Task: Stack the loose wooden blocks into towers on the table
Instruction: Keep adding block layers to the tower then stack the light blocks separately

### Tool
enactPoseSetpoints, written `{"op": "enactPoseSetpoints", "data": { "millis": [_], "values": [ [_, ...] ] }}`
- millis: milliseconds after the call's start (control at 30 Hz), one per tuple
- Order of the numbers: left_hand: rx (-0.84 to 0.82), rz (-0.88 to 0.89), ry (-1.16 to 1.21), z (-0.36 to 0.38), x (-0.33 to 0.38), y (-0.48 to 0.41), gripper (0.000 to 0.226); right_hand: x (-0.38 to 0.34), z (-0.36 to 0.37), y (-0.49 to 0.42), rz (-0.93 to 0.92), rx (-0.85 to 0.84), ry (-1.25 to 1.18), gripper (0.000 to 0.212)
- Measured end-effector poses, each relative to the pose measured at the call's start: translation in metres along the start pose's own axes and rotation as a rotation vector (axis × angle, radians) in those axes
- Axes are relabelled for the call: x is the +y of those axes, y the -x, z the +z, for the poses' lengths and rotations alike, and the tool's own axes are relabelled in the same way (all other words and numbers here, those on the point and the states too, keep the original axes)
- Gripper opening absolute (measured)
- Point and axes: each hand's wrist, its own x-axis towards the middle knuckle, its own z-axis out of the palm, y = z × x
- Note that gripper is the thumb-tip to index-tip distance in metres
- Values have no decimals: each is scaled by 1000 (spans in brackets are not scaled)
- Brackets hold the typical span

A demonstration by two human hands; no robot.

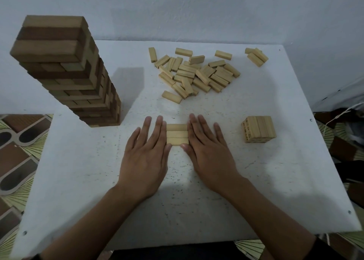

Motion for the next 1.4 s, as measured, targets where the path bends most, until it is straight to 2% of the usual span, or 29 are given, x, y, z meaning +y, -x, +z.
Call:
{"op": "enactPoseSetpoints", "data": {
  "millis": [200,833,1000,1200,1300,1400],
  "values": [
    [20,-46,1,0,-4,-17,60,-2,-1,-22,41,21,-37,67],
    [15,-29,-40,3,-5,-18,60,-2,1,-22,41,77,-43,65],
    [0,4,-21,0,-8,-18,60,3,-2,-22,21,38,-115,68],
    [-60,22,183,-8,-23,-22,70,5,-29,-24,46,-50,-321,76],
    [-34,22,220,-21,-29,-30,79,6,-52,-32,57,-49,-302,86],
    [-35,33,230,-32,-32,-41,80,11,-65,-46,22,-116,-214,85]
  ]
}}
